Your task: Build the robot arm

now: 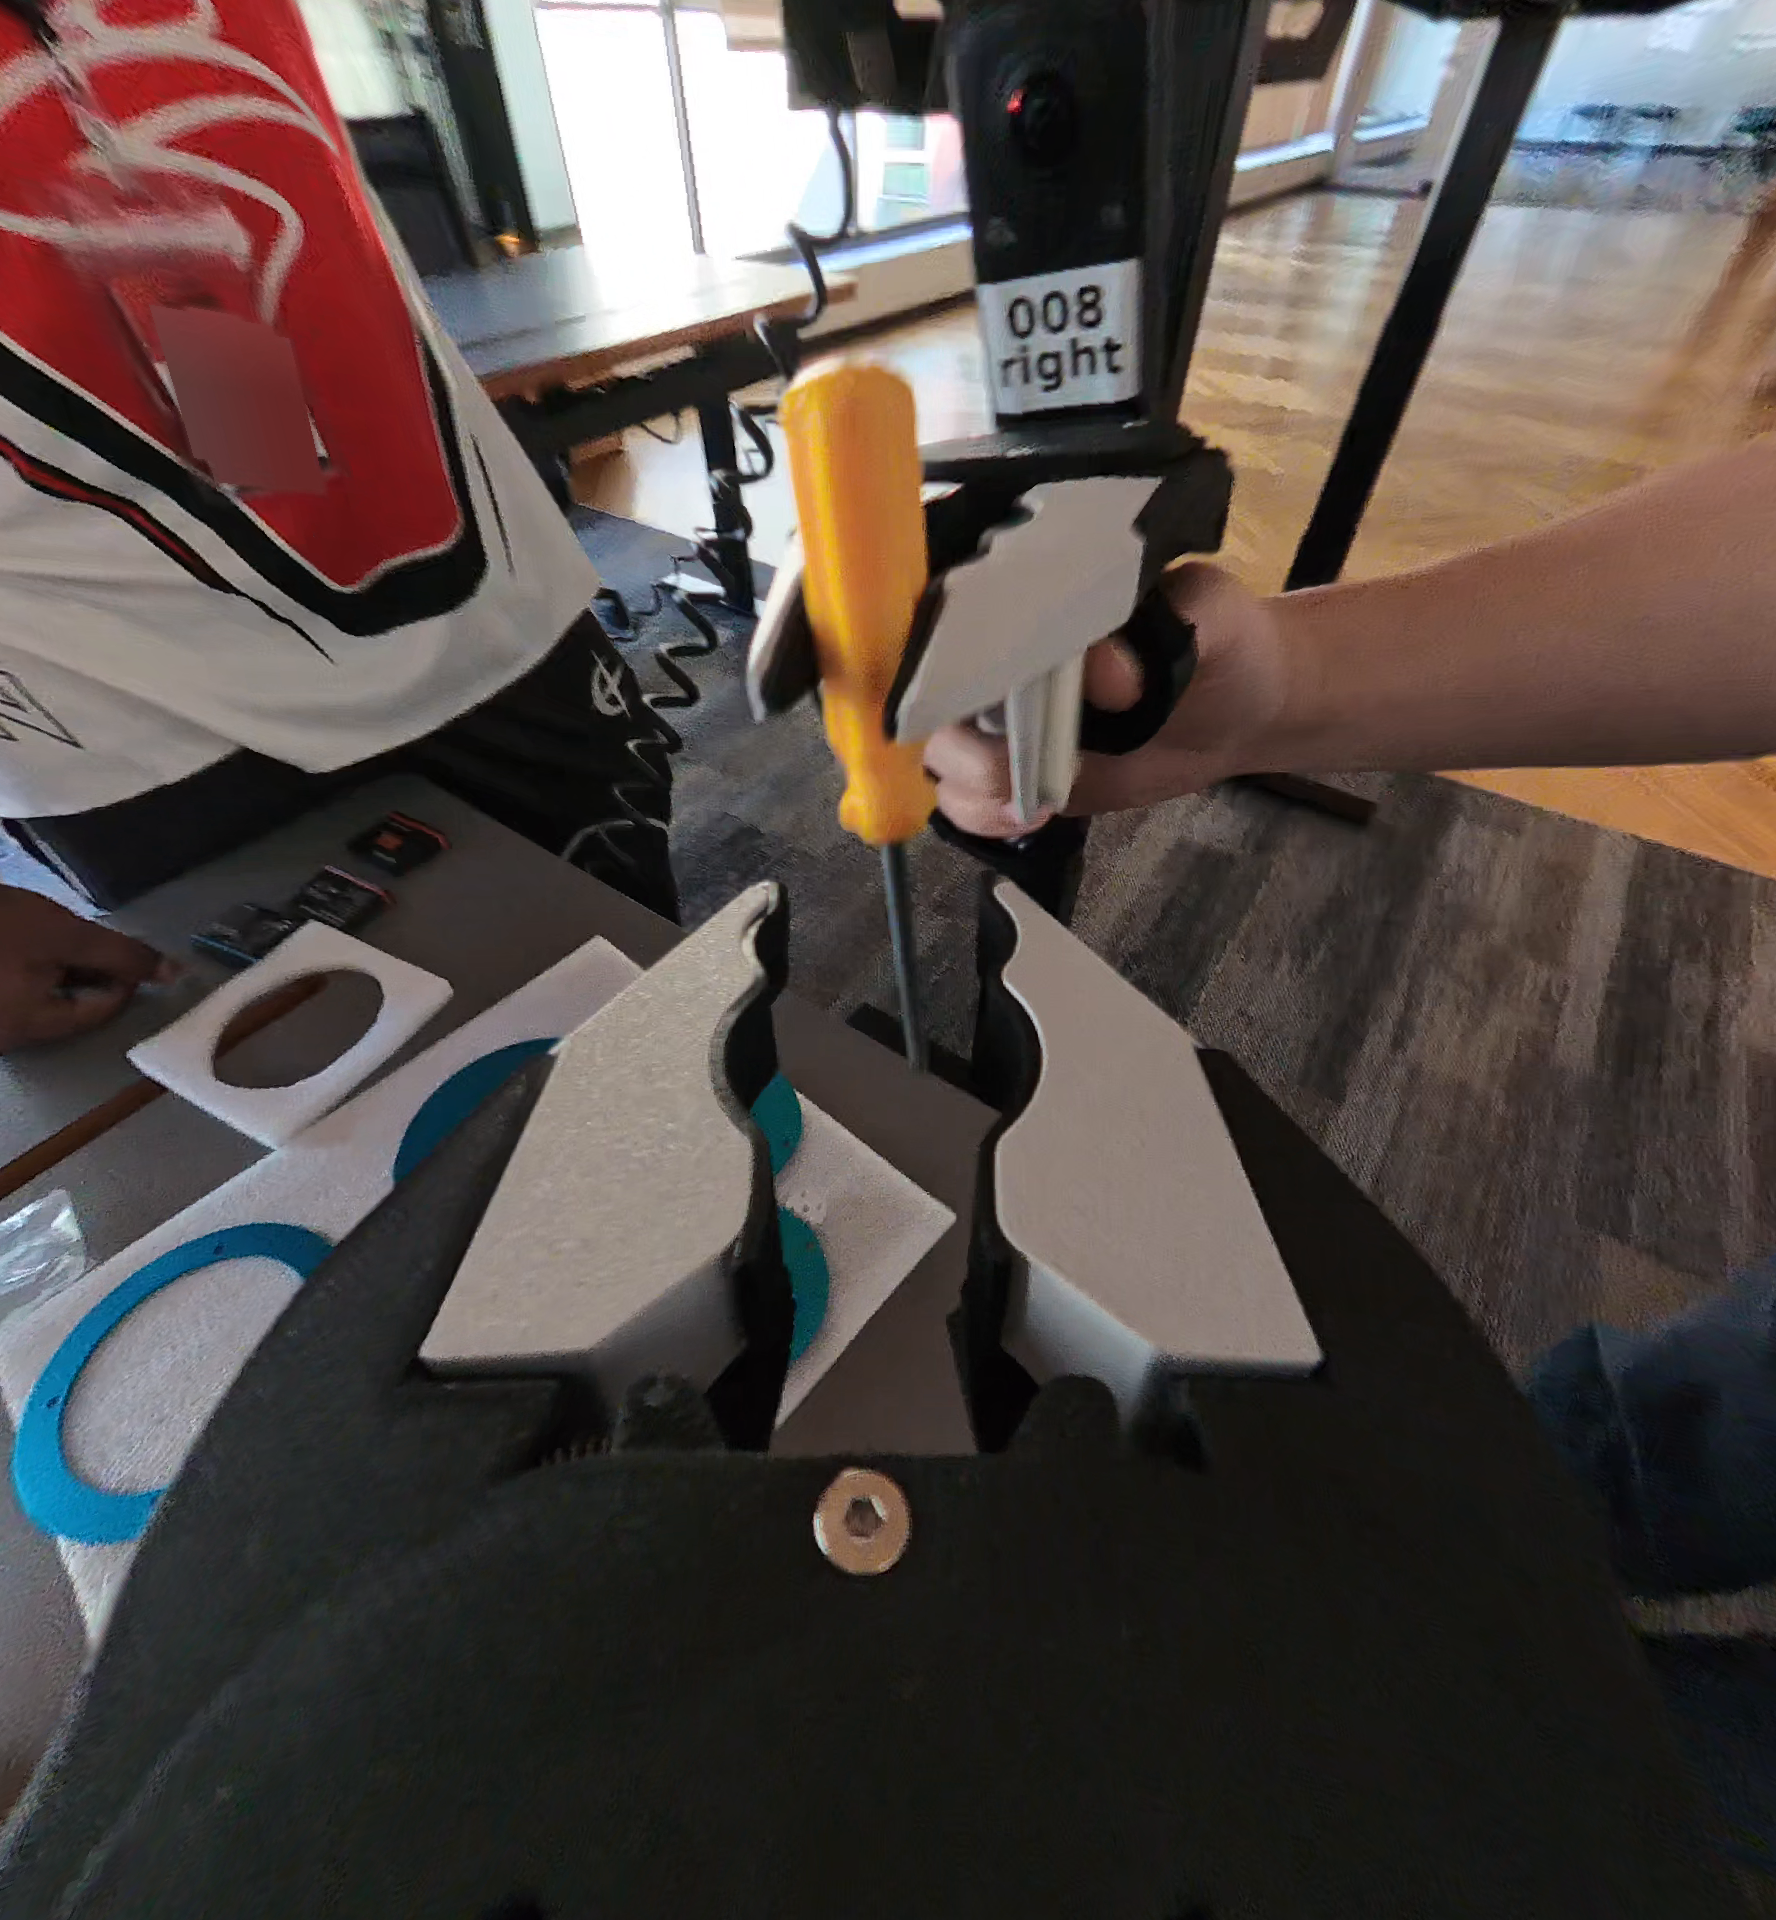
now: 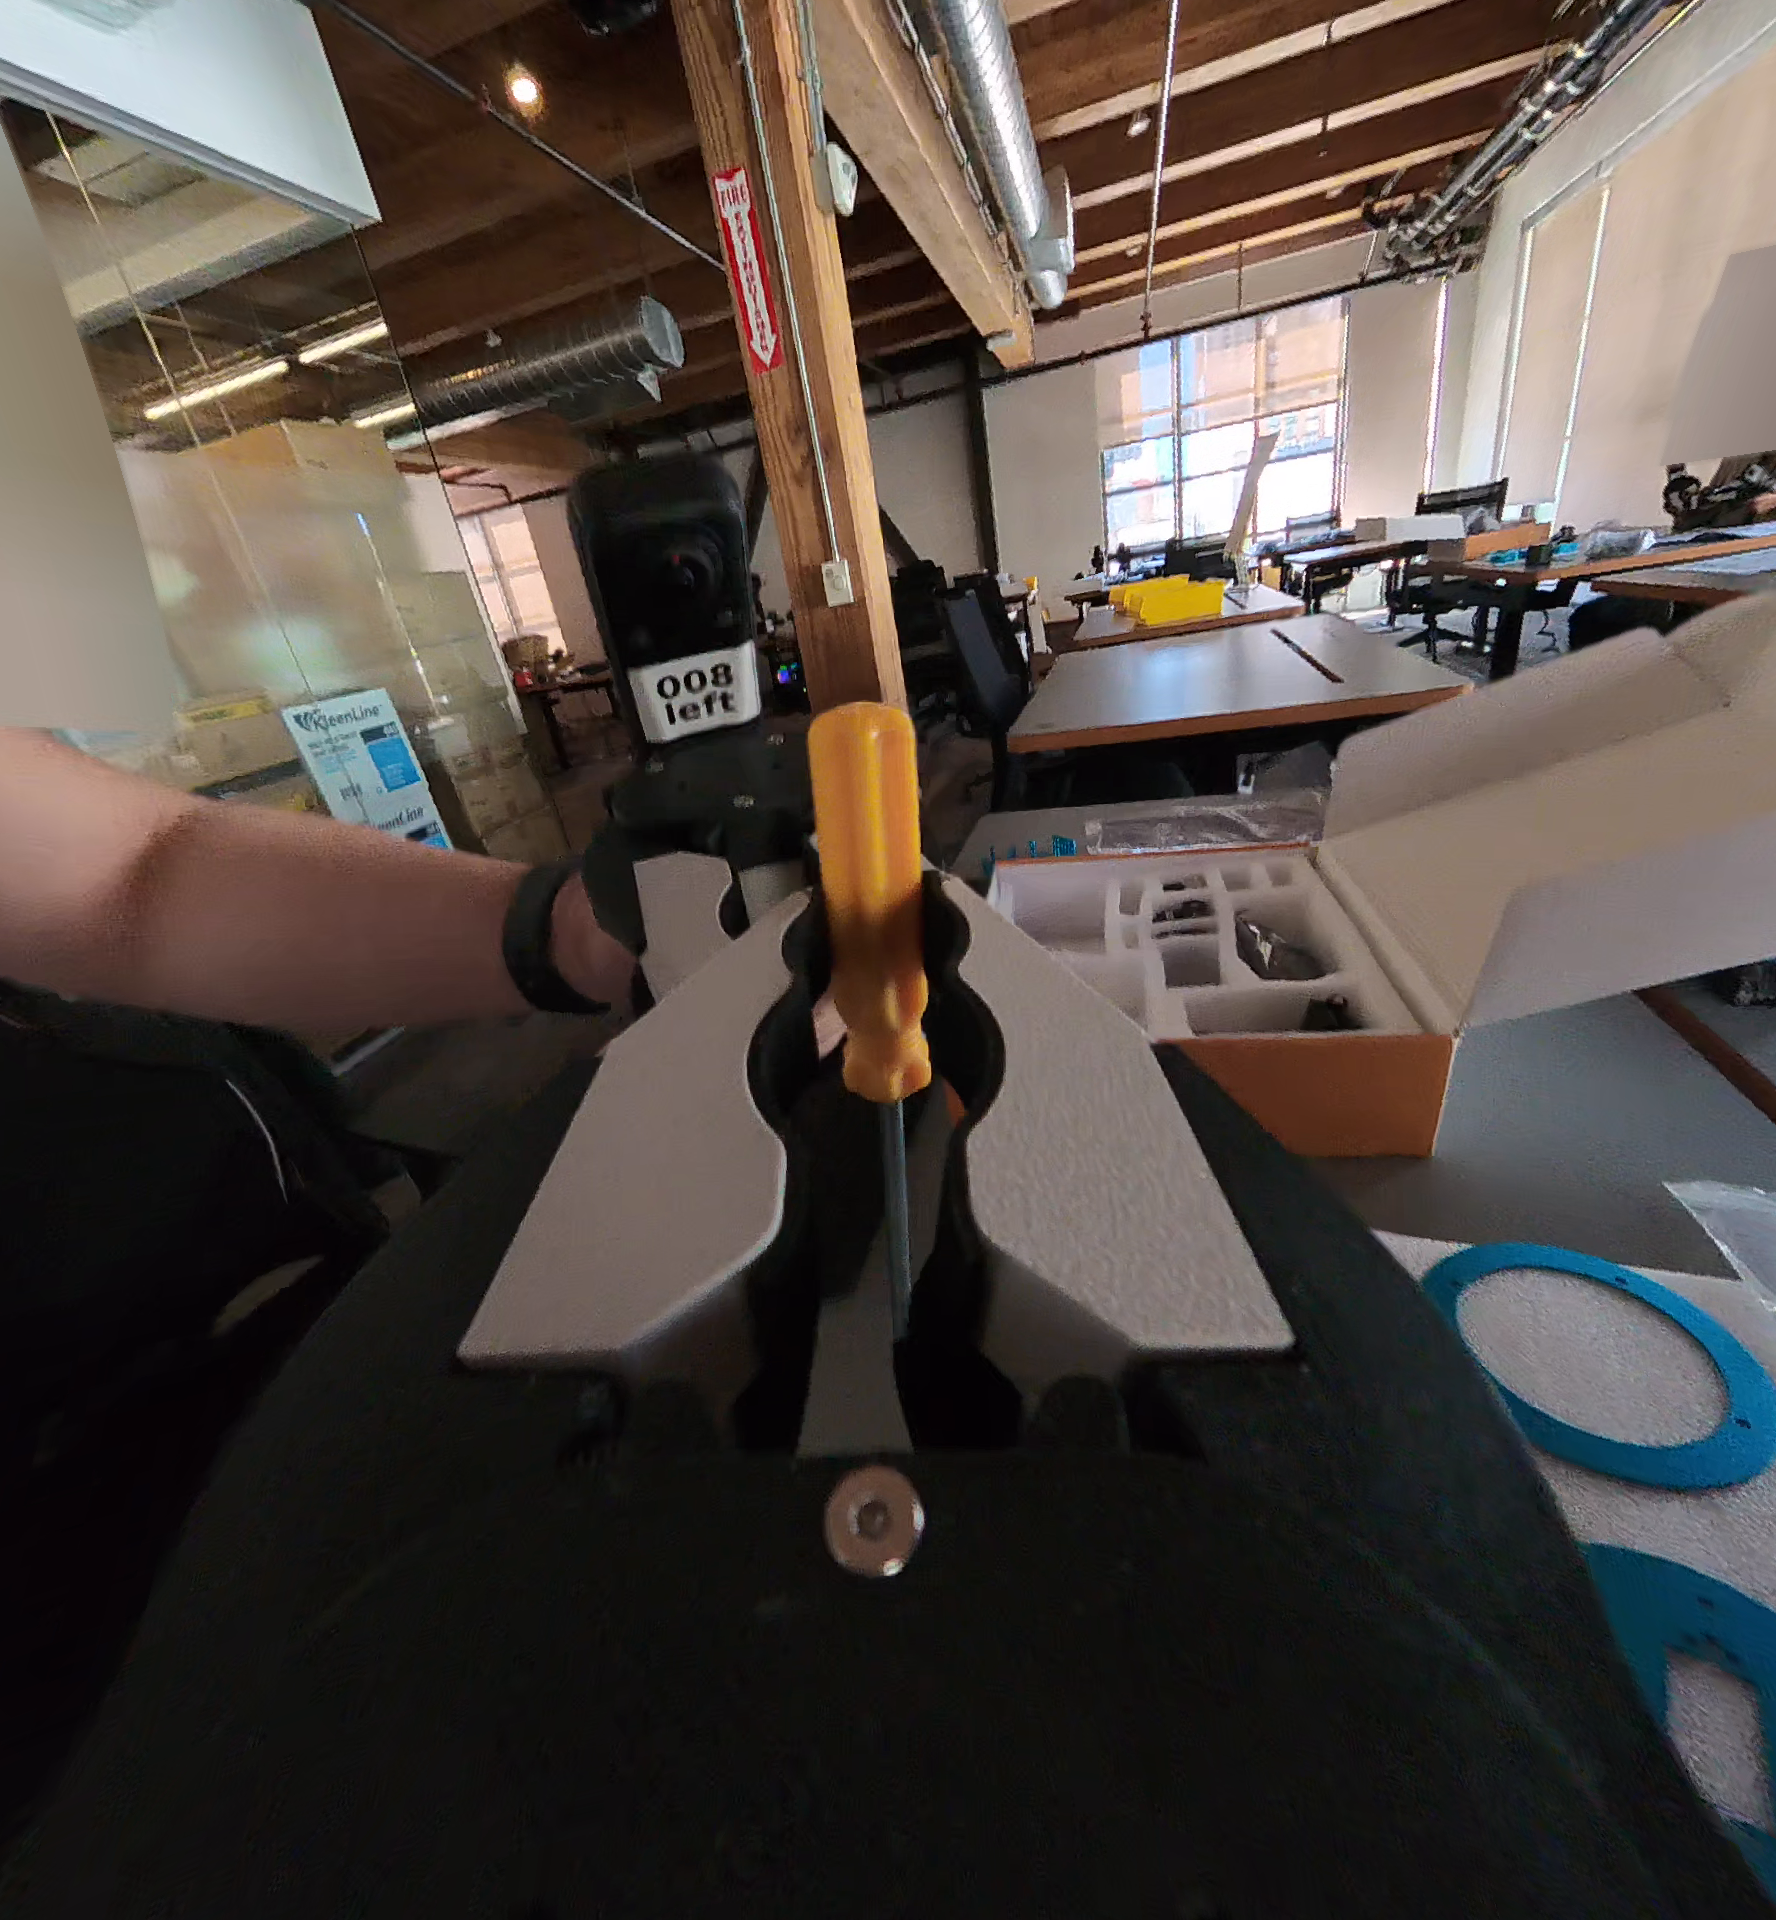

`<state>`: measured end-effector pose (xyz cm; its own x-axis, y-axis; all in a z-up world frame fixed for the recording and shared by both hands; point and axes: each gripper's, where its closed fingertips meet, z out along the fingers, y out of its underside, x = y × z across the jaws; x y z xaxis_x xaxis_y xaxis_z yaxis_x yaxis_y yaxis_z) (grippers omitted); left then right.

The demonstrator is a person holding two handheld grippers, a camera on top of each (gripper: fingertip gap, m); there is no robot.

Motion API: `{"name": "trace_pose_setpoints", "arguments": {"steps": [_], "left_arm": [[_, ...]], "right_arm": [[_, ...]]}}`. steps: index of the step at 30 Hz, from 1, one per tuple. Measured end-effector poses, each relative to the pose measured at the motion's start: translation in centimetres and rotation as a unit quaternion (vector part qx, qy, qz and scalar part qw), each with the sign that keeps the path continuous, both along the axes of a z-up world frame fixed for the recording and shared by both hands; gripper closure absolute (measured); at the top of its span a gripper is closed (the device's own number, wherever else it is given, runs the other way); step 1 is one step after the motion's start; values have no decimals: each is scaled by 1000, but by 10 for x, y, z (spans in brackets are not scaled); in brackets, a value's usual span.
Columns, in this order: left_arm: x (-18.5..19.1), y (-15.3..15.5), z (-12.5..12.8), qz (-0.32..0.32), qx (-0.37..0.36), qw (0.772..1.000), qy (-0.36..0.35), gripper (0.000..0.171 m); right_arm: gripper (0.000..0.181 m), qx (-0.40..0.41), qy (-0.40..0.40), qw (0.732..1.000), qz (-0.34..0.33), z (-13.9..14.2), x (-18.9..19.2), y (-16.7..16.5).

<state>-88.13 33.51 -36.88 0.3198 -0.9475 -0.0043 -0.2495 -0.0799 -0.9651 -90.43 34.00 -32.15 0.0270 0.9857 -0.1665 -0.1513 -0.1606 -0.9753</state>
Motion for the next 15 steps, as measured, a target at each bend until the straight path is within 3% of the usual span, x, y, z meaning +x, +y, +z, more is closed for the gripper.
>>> {"name": "trace_pose_setpoints", "arguments": {"steps": [6, 15], "left_arm": [[2, 45, -50, 6, 39, 998, 38, 154], [2, 79, -105, 19, 44, 996, 72, 156]], "right_arm": [[165, 11, -12, 1000, 23, -70, -10, 37], [165, -7, -18, 999, 28, -126, -9, 73]]}}
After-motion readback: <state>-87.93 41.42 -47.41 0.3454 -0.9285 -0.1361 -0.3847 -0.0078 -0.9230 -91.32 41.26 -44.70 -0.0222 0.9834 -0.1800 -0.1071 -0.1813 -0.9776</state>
